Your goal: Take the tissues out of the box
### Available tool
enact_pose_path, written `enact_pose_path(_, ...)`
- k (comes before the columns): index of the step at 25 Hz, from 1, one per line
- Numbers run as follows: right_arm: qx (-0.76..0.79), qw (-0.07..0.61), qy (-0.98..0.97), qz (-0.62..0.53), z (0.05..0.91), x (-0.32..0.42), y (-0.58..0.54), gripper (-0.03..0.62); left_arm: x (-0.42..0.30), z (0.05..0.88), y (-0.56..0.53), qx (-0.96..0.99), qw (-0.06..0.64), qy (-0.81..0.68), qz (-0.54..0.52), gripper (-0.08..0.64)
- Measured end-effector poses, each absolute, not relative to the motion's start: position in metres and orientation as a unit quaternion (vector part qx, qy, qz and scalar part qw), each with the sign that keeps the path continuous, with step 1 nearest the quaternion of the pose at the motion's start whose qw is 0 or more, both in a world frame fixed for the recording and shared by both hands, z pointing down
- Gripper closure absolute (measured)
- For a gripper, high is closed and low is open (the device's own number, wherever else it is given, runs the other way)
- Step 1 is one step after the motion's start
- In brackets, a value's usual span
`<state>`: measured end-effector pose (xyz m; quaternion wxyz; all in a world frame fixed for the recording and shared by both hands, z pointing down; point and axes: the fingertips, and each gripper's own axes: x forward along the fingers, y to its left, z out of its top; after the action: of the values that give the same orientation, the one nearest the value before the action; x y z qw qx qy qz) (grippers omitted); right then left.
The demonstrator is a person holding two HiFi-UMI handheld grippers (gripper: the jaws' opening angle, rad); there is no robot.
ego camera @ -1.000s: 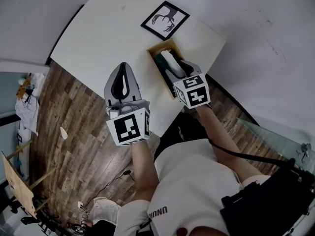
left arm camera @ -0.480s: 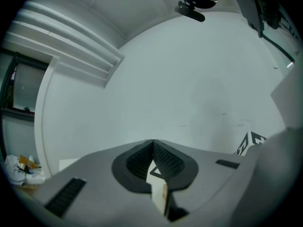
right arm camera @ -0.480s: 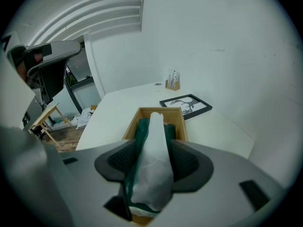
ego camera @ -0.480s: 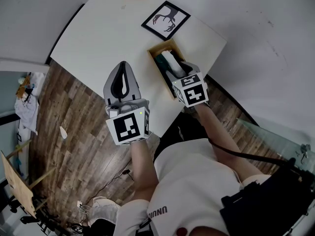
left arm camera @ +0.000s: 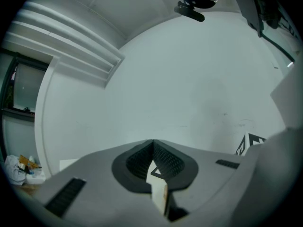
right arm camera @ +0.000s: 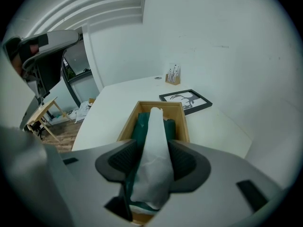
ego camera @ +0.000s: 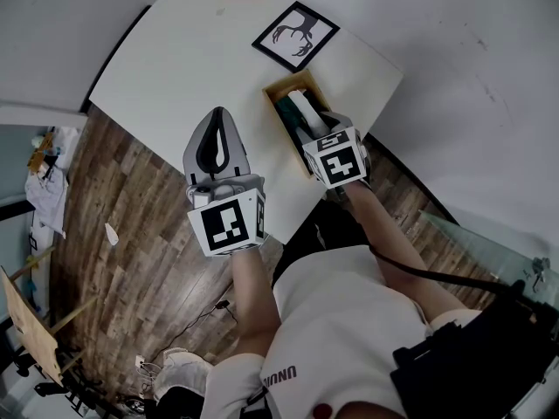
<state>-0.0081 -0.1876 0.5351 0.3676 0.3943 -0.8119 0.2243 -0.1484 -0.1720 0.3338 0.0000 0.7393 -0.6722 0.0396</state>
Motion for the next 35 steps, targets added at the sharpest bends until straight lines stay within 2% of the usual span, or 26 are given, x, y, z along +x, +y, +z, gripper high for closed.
enact_pose_path(35, 0.390, 0.389, -0.800, 0.237, 0.5380, -0.0058, -0.1861, 0.514, -0.1560, 0.3337, -0.1698, 0.729, 0.003, -0.683, 0.037, 0.546)
